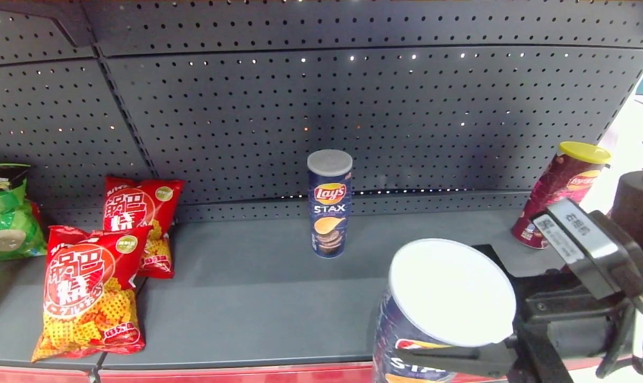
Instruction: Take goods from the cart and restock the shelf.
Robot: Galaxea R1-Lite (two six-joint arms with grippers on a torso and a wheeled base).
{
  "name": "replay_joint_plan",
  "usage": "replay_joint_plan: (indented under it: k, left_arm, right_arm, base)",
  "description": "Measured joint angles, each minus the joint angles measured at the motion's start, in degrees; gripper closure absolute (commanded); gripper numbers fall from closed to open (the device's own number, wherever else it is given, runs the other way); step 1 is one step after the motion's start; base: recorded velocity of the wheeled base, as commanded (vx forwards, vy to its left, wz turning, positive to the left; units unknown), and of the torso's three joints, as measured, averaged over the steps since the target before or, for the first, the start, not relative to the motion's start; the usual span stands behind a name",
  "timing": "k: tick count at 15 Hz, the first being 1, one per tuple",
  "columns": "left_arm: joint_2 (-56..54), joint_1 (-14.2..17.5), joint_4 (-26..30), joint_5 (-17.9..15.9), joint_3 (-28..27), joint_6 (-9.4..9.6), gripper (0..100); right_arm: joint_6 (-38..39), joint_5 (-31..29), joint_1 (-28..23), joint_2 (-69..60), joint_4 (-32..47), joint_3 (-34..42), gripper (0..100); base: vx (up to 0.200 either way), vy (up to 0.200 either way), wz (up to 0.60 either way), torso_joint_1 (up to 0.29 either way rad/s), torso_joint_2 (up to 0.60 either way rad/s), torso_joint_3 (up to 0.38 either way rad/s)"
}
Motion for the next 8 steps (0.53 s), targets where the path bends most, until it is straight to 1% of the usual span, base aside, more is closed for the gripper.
replay_joint_plan:
  k: [3,8]
  left_arm:
    - [0.0,0.0,0.0,0.0,0.0,-0.02,0]
    - [0.0,0.0,0.0,0.0,0.0,-0.06,0]
  right_arm:
    - [0.2,-0.3,1.9,3.5,0.0,-3.8,100]
    - [0.5,-0.3,1.9,8.0,-0.3,-6.0,100]
  base:
    - [0.000,0.000,0.00,0.000,0.00,0.000]
    - [0.000,0.000,0.00,0.000,0.00,0.000]
